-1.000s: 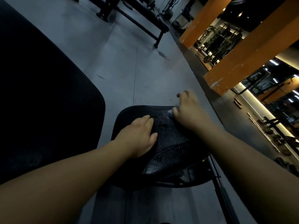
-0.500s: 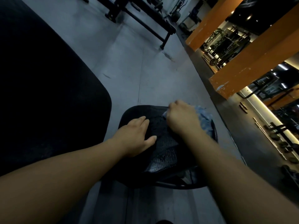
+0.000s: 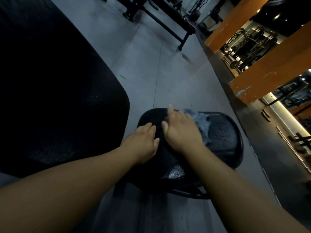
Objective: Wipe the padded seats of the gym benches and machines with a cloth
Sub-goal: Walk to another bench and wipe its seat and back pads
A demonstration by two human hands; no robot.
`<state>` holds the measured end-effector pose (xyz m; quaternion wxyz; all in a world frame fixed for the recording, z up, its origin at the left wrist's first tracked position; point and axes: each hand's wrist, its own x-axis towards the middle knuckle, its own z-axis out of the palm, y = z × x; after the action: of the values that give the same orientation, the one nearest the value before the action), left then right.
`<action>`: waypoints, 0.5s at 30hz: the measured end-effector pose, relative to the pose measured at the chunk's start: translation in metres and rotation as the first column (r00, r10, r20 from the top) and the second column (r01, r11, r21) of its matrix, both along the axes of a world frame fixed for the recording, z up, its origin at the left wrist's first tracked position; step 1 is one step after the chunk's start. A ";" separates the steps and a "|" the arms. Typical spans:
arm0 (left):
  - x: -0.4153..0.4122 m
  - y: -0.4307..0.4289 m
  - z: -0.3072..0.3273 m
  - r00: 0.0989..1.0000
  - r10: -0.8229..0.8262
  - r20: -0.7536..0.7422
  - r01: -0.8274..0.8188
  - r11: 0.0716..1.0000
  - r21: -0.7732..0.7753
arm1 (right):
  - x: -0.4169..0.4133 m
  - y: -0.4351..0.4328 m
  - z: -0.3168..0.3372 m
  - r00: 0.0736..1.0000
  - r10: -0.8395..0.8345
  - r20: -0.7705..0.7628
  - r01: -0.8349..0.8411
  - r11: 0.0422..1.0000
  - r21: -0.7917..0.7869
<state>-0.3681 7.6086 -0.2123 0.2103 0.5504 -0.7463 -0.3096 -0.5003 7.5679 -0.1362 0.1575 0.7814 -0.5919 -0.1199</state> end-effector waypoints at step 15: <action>0.002 -0.009 0.001 1.000 0.018 -0.001 -0.018 0.998 0.060 | 0.015 0.037 -0.006 0.975 0.155 0.159 -0.176 0.977 0.125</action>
<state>-0.3657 7.6000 -0.2114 0.1970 0.5629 -0.7315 -0.3306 -0.4853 7.6053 -0.1426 0.0680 0.8437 -0.5250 -0.0887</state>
